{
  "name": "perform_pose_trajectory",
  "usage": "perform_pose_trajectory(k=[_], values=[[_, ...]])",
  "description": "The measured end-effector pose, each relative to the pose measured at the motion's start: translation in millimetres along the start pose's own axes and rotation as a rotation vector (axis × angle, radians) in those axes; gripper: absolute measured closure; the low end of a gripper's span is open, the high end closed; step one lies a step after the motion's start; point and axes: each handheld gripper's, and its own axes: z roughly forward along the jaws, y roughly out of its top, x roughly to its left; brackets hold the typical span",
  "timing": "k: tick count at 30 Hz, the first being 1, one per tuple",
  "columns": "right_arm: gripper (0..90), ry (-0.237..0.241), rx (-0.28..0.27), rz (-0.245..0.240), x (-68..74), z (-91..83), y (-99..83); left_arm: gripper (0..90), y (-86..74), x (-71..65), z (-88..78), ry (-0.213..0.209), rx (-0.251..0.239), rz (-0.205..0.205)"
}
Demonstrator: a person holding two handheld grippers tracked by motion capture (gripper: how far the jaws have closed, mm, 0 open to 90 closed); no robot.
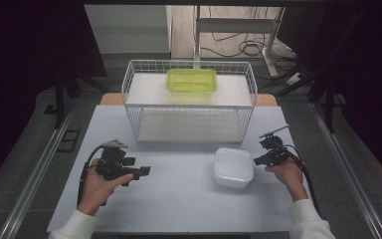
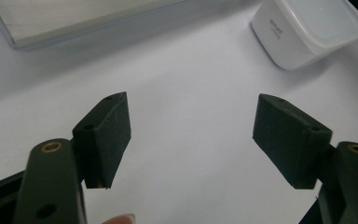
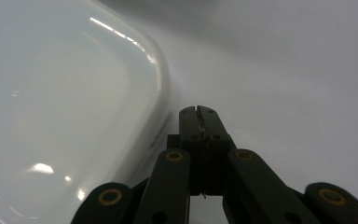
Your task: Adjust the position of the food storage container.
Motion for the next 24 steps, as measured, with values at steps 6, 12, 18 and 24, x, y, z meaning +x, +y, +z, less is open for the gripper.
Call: perform_pose_trajectory(k=[6,12,18,24], values=[[88.9,-0.004,0.002,-0.026,9.8,1.8,2.6,27.0,-0.1,-0.3,1.8,-0.006,0.008,0.002],[88.9,0.029,0.007,-0.054,23.3,6.7,4.6,27.0,-0.5,2.9,2.9,-0.005,0.012,-0.007],[88.9,0.052,0.007,-0.078,37.8,12.4,8.5,26.9,-0.5,3.0,3.4,-0.005,0.014,-0.005],[88.9,0.065,0.006,-0.113,55.5,19.0,13.8,26.9,-0.8,3.7,3.5,-0.004,0.015,-0.008]])
